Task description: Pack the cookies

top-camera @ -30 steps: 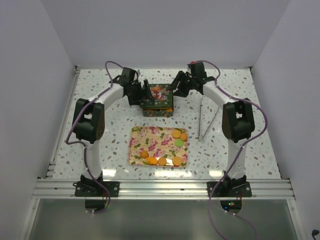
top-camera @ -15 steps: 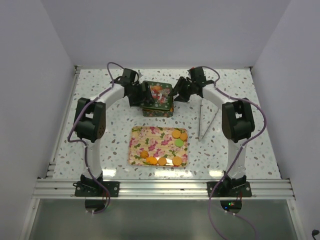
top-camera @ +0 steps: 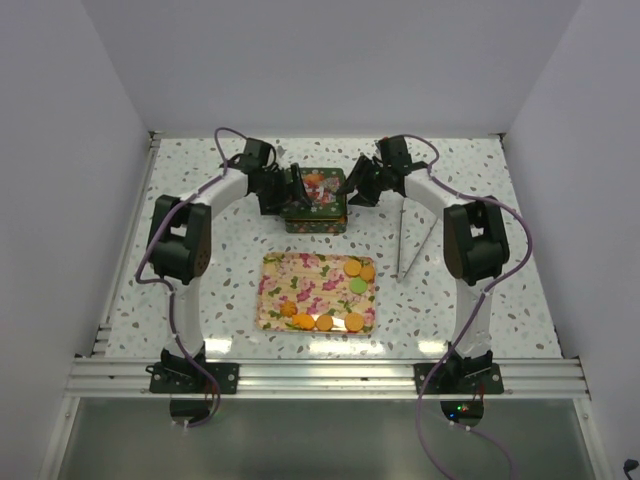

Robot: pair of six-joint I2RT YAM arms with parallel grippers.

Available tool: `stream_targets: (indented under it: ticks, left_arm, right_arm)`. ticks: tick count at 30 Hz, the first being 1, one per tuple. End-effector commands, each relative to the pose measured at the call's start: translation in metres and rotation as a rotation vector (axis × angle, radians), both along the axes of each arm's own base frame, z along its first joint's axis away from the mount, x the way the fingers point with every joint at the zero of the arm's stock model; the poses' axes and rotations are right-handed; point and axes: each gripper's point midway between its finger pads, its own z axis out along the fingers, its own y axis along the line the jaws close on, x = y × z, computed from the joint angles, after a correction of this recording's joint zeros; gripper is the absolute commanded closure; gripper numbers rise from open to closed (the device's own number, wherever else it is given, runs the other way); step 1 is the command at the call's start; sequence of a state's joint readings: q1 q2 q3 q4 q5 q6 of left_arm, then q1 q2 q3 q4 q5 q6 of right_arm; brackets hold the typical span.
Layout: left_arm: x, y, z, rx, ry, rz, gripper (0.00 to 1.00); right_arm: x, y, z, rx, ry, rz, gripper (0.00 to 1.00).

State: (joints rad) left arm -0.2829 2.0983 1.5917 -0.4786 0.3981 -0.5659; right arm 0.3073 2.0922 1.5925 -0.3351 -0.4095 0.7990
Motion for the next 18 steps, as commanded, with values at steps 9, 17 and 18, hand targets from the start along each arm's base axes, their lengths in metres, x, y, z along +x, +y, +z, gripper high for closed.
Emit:
stream_targets:
  ticks: [9,17,18]
  left_arm:
    - [0.0,-0.005,0.0,-0.064,0.011,-0.025,0.0]
    - [0.002,0.006,0.002,0.005,-0.008,-0.023,0.0]
    - [0.004,0.008,0.003,0.017,-0.017,-0.019,0.0]
  right_arm:
    - [0.005,0.003,0.004,-0.009,-0.026,0.01,0.47]
    - [0.002,0.001,0.006,-0.017,-0.024,0.017,0.47]
    - [0.002,0.001,0.006,-0.017,-0.024,0.017,0.47]
